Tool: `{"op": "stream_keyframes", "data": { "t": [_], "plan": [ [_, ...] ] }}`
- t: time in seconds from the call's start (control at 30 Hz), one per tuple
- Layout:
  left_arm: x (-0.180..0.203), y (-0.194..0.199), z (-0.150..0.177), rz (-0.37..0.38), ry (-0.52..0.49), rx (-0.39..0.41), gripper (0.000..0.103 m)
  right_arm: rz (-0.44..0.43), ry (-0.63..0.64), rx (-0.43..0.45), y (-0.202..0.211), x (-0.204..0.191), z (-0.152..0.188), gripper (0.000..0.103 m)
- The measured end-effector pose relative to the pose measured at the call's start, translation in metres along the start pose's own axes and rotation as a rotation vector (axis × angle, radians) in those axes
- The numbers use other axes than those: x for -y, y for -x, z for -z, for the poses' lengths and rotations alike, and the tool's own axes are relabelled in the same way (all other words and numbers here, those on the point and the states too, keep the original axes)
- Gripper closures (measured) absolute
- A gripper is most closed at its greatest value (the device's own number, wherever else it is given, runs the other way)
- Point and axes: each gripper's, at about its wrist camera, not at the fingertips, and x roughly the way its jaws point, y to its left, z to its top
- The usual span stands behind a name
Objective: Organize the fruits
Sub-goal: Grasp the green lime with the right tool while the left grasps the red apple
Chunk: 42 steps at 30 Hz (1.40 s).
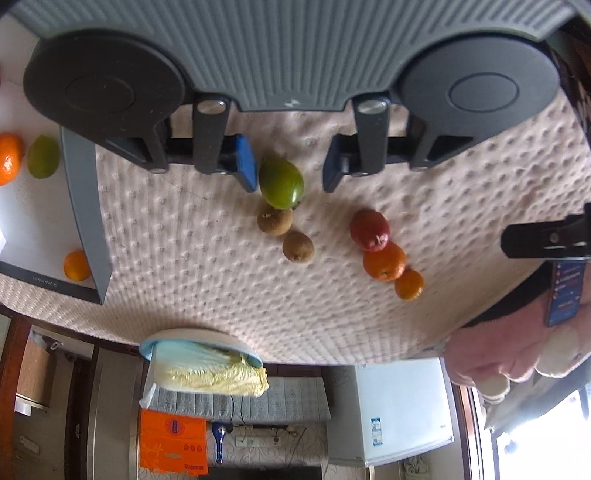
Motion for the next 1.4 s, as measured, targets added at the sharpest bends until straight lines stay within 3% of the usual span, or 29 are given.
{"op": "stream_keyframes", "data": {
  "t": [0.23,0.33,0.4,0.5,0.6,0.93,0.97,1.1,1.17,1.4],
  "plan": [
    [0.023,-0.024,0.002,0.050,-0.073,-0.024,0.026,0.006,0.030,-0.030,0.006,0.000,0.001,0.075],
    [0.036,-0.034,0.004,0.074,-0.098,0.002,0.026,-0.013,0.030,-0.027,0.017,0.003,0.001,0.075],
    [0.043,-0.046,0.004,0.066,-0.109,-0.035,0.028,-0.016,0.037,-0.023,0.024,0.006,0.001,0.075],
    [0.049,-0.055,0.004,0.068,-0.093,-0.005,0.028,-0.028,0.027,-0.018,0.032,0.013,0.001,0.075],
    [0.053,-0.070,0.002,0.039,-0.075,-0.051,0.033,-0.038,0.012,-0.006,0.040,0.021,-0.001,0.075],
    [0.066,-0.101,0.001,0.018,-0.016,-0.039,0.034,-0.069,-0.013,0.022,0.060,0.040,-0.003,0.075],
    [0.068,-0.103,0.002,0.012,-0.022,-0.035,0.035,-0.071,-0.012,0.024,0.062,0.041,-0.004,0.075],
    [0.076,-0.109,0.002,-0.003,-0.036,-0.025,0.062,-0.074,-0.019,0.027,0.065,0.047,-0.004,0.075],
    [0.077,-0.110,0.001,-0.012,-0.033,-0.026,0.069,-0.074,-0.023,0.028,0.065,0.049,-0.005,0.075],
    [0.073,-0.099,-0.003,0.011,-0.011,-0.027,0.070,-0.092,-0.025,0.033,0.066,0.046,-0.006,0.075]
  ]
}}
